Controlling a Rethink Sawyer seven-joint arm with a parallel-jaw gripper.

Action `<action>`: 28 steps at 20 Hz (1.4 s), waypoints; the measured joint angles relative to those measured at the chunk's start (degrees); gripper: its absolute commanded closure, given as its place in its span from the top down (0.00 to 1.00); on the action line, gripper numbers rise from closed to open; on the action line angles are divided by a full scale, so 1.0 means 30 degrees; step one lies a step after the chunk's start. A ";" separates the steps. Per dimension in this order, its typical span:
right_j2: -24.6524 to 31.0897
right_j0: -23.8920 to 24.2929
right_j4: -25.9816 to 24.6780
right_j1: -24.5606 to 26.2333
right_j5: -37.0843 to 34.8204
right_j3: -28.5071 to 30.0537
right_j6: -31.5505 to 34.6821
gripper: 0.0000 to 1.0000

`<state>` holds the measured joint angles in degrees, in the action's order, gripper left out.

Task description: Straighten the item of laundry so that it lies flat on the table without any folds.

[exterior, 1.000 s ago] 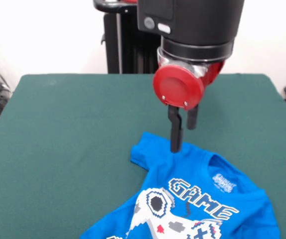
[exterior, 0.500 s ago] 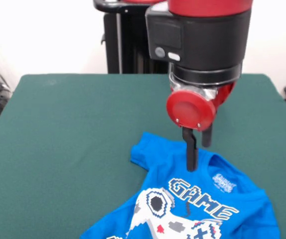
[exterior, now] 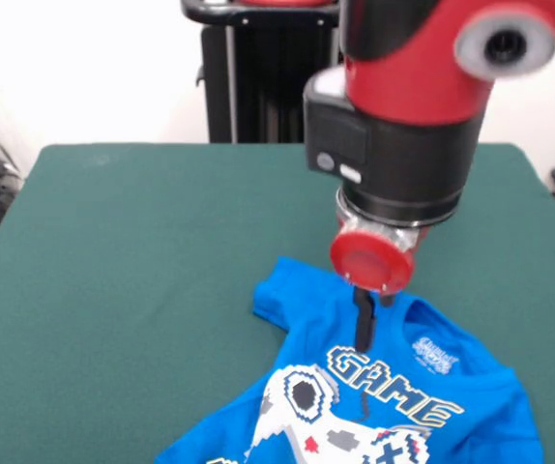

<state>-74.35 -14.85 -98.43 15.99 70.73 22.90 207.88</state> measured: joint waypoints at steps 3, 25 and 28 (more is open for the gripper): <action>-0.0006 -0.0245 -0.0341 0.0753 -0.0004 0.0260 0.0000 1.00; 0.0050 -0.2333 -0.0310 0.0395 0.0858 0.2974 0.0000 1.00; 0.0050 -0.3018 -0.0247 -0.0081 0.0858 0.3391 0.0000 1.00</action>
<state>-74.20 -23.90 -99.17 15.75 73.30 33.07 207.88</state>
